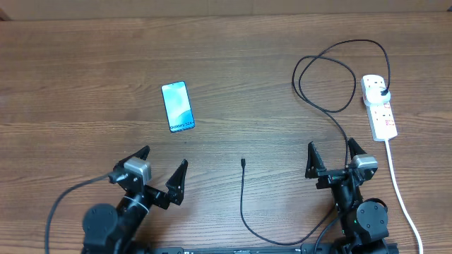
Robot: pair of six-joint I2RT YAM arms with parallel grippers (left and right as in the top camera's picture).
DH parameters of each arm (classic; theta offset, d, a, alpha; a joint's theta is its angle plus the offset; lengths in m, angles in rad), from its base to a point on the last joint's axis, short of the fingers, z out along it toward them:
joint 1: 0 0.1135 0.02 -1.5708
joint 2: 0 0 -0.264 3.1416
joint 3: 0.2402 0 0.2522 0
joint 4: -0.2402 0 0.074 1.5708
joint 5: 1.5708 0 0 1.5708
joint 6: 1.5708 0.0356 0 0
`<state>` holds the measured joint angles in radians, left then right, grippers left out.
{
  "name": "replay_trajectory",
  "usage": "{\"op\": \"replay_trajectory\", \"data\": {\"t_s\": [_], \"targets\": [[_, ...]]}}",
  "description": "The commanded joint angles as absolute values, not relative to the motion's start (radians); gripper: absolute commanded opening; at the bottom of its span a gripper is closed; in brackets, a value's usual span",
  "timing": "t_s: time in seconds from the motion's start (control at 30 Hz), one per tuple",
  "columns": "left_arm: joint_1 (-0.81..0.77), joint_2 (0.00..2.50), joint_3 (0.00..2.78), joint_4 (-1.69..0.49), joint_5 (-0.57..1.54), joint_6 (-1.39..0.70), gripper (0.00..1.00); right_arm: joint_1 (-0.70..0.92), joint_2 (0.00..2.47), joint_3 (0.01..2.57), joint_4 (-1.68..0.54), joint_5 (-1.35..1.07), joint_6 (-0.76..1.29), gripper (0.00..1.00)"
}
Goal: Plug charger to phone and switch on socket
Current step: 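Move the left gripper over the phone and lower onto it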
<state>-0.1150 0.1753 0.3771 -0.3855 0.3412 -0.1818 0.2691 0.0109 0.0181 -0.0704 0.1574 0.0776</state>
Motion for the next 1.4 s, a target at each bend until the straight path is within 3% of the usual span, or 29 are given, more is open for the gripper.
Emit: {"op": "replay_trajectory", "data": {"t_s": [0.0,0.2,0.27,0.53,0.93,0.97,1.0,1.03,1.07,1.37], "targets": [[-0.111,0.363,0.589,-0.490,0.394,-0.191,1.00,0.266,0.003,0.008,-0.065,0.164,0.074,1.00],[-0.112,0.738,0.997,-0.757,0.538,-0.179,0.99,0.266,0.003,0.008,-0.065,0.164,0.074,1.00],[-0.112,0.890,1.168,-0.842,0.698,-0.180,1.00,0.266,0.003,0.008,-0.065,0.164,0.074,1.00],[-0.112,1.126,1.383,-0.863,1.195,-0.185,1.00,0.266,0.003,0.008,-0.065,0.164,0.074,1.00],[-0.112,1.276,1.383,-0.809,1.144,-0.214,1.00,0.266,0.003,0.008,-0.065,0.164,0.074,1.00],[-0.112,1.289,1.383,-0.798,1.109,-0.216,0.92,0.266,0.003,0.008,-0.065,0.164,0.074,1.00],[-0.112,1.303,1.383,-0.790,1.056,-0.233,0.75,0.266,0.003,0.008,-0.065,0.164,0.074,1.00],[-0.112,1.316,1.383,-0.791,0.999,-0.254,0.48,0.266,0.003,0.008,-0.065,0.164,0.074,1.00],[-0.112,1.331,1.383,-0.804,0.933,-0.283,0.04,0.266,0.003,0.008,-0.065,0.164,0.074,1.00],[-0.170,1.445,1.383,-0.894,0.465,-0.433,0.04,0.266,0.003,0.008,-0.065,0.164,0.074,1.00]]}}
